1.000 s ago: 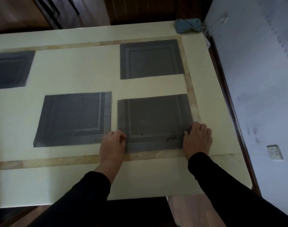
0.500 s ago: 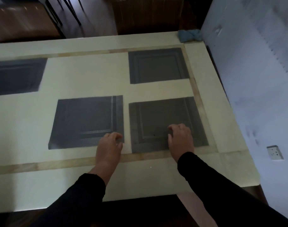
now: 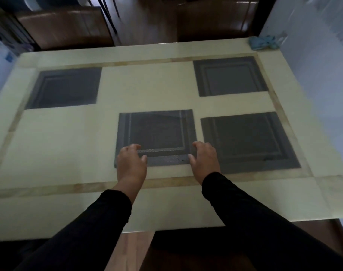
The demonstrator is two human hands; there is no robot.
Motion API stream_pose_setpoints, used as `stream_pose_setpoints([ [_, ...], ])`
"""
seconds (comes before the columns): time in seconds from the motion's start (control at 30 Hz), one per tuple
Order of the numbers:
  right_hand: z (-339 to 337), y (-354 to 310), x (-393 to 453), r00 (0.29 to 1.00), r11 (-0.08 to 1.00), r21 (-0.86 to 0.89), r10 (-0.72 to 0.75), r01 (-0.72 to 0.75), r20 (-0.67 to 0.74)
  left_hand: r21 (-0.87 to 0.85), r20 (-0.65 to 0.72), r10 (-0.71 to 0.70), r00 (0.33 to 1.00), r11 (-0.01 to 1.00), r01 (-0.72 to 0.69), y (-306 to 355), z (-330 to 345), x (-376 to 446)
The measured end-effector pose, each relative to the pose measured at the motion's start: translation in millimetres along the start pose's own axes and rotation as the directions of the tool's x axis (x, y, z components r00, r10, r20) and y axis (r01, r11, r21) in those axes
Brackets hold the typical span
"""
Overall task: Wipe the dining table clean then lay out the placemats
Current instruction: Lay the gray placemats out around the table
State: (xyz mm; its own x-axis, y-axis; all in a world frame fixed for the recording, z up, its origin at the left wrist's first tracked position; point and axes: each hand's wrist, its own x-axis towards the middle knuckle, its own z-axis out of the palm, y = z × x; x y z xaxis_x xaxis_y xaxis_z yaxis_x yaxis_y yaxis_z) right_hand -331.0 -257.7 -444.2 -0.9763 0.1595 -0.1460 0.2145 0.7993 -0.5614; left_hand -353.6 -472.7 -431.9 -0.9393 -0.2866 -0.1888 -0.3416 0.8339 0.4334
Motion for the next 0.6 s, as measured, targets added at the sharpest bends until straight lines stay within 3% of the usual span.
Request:
stream_pose_setpoints([
  [0.13,18.6,-13.1,1.6,0.985,0.994,-0.109,0.004,0.015,0.174,-0.105,-0.003,-0.199,0.98,0.975,0.197,-29.3,-7.5,9.9],
  [0.23,22.8,-8.1,1.3,0.976,0.976,-0.207,-0.015,0.061,0.219,-0.184,0.013,-0.308,0.951,0.934,0.305,-38.5,-6.2,15.3],
  [0.37,24.9,-1.2,3.6,0.979,0.984,-0.164,-0.039,0.072,0.199,-0.198,0.03,-0.424,0.905,0.885,0.421,-39.5,-3.2,20.3],
  [0.6,21.5,-5.7,13.4,0.989,0.98,-0.149,0.142,-0.134,0.049,-0.206,0.103,-0.577,0.81,0.784,0.585,-41.6,2.7,26.4],
])
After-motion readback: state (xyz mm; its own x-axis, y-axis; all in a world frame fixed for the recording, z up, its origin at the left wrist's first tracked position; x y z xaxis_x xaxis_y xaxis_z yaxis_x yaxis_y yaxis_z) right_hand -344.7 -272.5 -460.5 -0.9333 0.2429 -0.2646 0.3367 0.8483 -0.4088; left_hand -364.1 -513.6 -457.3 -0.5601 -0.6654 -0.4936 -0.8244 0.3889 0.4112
